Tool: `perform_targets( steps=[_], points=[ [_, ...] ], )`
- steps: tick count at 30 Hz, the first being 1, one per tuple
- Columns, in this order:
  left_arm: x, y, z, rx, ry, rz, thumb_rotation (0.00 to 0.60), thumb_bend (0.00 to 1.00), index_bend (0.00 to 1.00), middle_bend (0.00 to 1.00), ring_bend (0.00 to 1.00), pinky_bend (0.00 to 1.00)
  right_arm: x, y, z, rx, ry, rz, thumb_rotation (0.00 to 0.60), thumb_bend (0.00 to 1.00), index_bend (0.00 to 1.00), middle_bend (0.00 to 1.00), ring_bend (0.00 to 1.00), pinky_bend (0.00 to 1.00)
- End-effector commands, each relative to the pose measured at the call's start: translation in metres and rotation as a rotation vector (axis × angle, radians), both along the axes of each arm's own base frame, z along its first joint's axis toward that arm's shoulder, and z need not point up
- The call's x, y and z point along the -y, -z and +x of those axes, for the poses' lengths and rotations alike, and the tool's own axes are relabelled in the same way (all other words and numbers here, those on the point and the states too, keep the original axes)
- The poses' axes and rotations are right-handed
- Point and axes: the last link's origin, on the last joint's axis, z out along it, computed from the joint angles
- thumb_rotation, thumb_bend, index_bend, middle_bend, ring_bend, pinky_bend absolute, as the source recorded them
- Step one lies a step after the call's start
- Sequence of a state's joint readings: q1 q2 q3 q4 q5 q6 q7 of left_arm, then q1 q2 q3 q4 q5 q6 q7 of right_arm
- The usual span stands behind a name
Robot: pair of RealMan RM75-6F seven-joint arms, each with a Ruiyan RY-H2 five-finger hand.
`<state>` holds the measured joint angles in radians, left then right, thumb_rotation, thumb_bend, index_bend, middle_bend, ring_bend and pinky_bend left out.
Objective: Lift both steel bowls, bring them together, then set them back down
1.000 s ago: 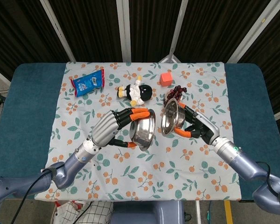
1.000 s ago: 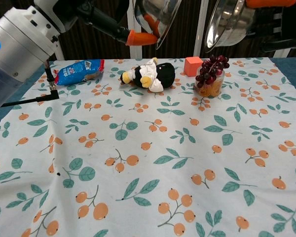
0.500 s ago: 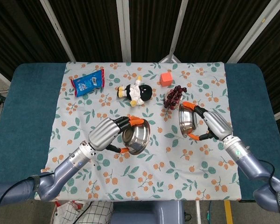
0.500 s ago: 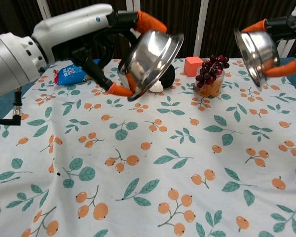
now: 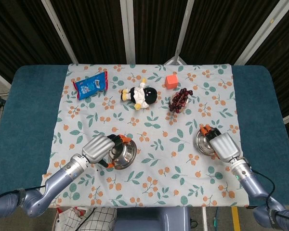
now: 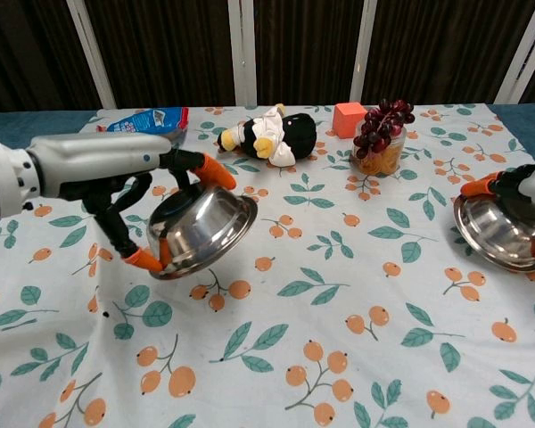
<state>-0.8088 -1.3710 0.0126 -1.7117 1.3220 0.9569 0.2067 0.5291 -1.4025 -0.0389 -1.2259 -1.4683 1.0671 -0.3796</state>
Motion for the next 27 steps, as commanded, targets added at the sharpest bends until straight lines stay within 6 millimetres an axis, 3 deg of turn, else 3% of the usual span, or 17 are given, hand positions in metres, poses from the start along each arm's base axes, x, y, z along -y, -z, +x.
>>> perform_targets(
  steps=[1,6,10,14,16,20,27],
  points=[
    [0.007,0.005,-0.018,-0.074,-0.018,-0.016,0.6,0.42,0.53,0.58,0.48,0.66,-0.009,0.014,-0.006,-0.01,-0.001,0.033,0.6,0.36,0.89,0.8,0.83,1.0],
    [0.006,0.012,-0.03,-0.094,-0.031,-0.01,0.6,0.37,0.46,0.53,0.43,0.53,-0.015,0.026,-0.006,0.03,-0.011,0.053,0.6,0.36,0.74,0.68,0.73,0.99],
    [0.001,0.019,-0.038,-0.128,-0.003,0.019,0.6,0.31,0.38,0.45,0.36,0.47,-0.018,0.032,-0.004,0.08,-0.026,0.064,0.6,0.36,0.43,0.52,0.61,0.93],
    [-0.001,0.025,-0.044,-0.142,0.036,0.05,0.6,0.18,0.17,0.26,0.2,0.36,-0.021,0.034,-0.001,0.119,-0.042,0.062,0.6,0.36,0.08,0.32,0.43,0.82],
    [-0.002,0.023,-0.045,-0.162,0.066,0.073,0.6,0.13,0.07,0.17,0.11,0.29,-0.022,0.034,0.0,0.107,-0.038,0.073,0.6,0.36,0.0,0.21,0.35,0.76],
    [0.0,0.021,-0.043,-0.139,0.059,0.075,0.6,0.05,0.0,0.04,0.0,0.19,-0.026,0.033,0.006,0.111,-0.032,0.093,0.6,0.36,0.0,0.03,0.2,0.65],
    [0.0,0.018,-0.041,-0.092,0.053,0.083,0.6,0.02,0.0,0.0,0.0,0.13,-0.028,0.032,0.018,0.113,-0.041,0.124,0.6,0.36,0.0,0.0,0.08,0.54]
  ],
)
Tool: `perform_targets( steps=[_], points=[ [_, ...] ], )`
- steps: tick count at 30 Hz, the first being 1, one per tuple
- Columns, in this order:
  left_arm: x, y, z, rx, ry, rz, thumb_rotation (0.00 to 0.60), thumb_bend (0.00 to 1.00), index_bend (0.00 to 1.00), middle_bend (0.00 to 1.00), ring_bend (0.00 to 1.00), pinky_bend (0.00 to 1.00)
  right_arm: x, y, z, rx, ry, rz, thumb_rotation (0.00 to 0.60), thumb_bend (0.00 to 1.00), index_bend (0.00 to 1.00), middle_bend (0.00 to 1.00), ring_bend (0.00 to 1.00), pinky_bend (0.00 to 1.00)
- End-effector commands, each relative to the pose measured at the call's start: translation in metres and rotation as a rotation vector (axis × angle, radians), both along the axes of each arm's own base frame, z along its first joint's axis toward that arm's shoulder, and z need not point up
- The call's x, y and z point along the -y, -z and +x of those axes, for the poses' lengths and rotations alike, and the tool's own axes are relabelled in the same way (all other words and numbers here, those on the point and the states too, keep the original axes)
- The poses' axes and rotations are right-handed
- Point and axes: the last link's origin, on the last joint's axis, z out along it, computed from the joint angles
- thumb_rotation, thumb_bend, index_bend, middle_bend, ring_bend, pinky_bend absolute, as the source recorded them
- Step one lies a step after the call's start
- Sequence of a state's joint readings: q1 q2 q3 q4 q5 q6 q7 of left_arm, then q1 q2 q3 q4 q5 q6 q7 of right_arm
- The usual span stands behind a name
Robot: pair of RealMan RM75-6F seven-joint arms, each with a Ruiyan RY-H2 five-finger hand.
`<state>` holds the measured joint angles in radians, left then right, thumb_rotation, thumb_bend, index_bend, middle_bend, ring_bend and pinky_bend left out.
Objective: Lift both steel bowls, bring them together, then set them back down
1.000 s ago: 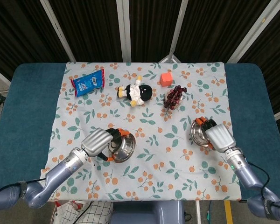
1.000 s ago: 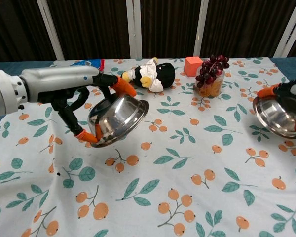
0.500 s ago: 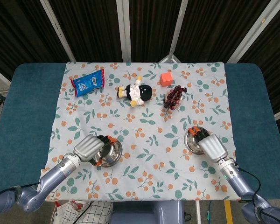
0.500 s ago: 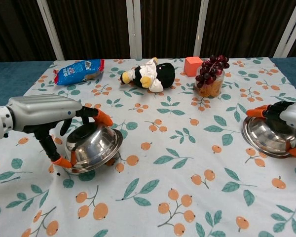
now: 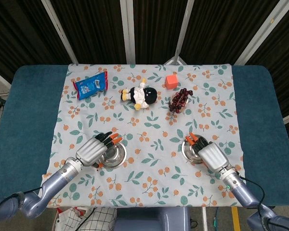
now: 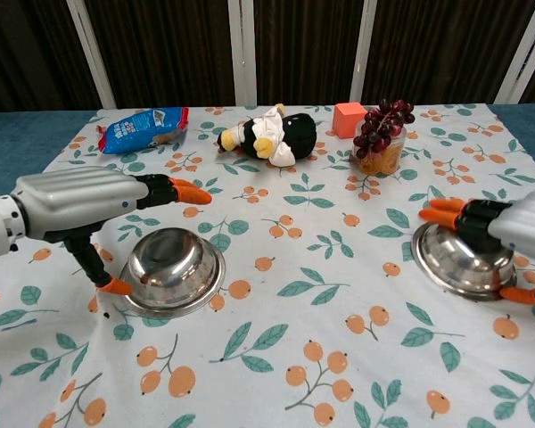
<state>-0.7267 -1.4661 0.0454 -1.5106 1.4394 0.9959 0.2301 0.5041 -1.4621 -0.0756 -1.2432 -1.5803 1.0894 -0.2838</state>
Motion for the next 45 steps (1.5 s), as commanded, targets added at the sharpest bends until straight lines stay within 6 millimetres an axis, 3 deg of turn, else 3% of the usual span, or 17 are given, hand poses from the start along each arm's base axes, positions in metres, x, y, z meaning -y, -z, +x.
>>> perform_targets(
  steps=[1,6,17,25,27,29,32,34,37,40,45],
  points=[
    [-0.001,-0.001,0.0,0.014,0.001,0.005,0.6,0.02,0.0,0.0,0.0,0.12,0.001,-0.002,0.005,-0.007,-0.01,0.008,0.6,0.35,0.0,0.0,0.07,0.53],
    [-0.001,-0.006,0.001,0.043,0.006,0.017,0.6,0.02,0.0,0.0,0.0,0.12,-0.001,-0.007,0.018,0.011,-0.042,0.006,0.587,0.34,0.0,0.0,0.01,0.48],
    [0.012,-0.039,-0.006,0.174,-0.006,0.092,0.6,0.02,0.0,0.0,0.0,0.12,-0.013,-0.028,0.048,0.109,-0.093,-0.044,0.455,0.32,0.0,0.0,0.0,0.42],
    [0.033,-0.062,-0.024,0.184,-0.037,0.132,0.6,0.04,0.0,0.0,0.0,0.12,-0.029,-0.043,0.057,0.195,-0.082,-0.092,0.437,0.32,0.0,0.0,0.0,0.38],
    [0.044,-0.077,-0.042,0.118,-0.072,0.183,0.6,0.04,0.0,0.0,0.0,0.1,-0.038,-0.056,0.051,0.201,-0.067,-0.153,0.449,0.32,0.0,0.0,0.0,0.33],
    [0.058,-0.09,-0.06,0.034,-0.12,0.246,0.6,0.05,0.0,0.0,0.0,0.09,-0.05,-0.069,0.041,0.174,-0.034,-0.23,0.499,0.31,0.0,0.0,0.0,0.22],
    [0.087,-0.107,-0.089,-0.061,-0.227,0.379,0.6,0.05,0.0,0.0,0.0,0.09,-0.075,-0.089,0.021,0.178,0.067,-0.34,0.535,0.31,0.0,0.0,0.0,0.14],
    [0.12,-0.123,-0.121,-0.087,-0.374,0.489,0.6,0.05,0.0,0.0,0.0,0.09,-0.099,-0.112,-0.008,0.154,0.183,-0.473,0.572,0.31,0.0,0.0,0.0,0.12],
    [0.137,-0.132,-0.14,-0.049,-0.455,0.556,0.6,0.05,0.0,0.0,0.0,0.09,-0.111,-0.124,-0.028,0.175,0.256,-0.53,0.6,0.31,0.0,0.0,0.0,0.11],
    [0.143,-0.141,-0.15,0.006,-0.49,0.518,0.6,0.05,0.0,0.0,0.0,0.09,-0.113,-0.136,-0.04,0.22,0.29,-0.514,0.6,0.31,0.0,0.0,0.0,0.09],
    [0.129,-0.163,-0.165,0.045,-0.512,0.585,0.6,0.06,0.0,0.0,0.0,0.09,-0.112,-0.151,-0.049,0.267,0.331,-0.559,0.6,0.31,0.0,0.0,0.0,0.09]
  ],
)
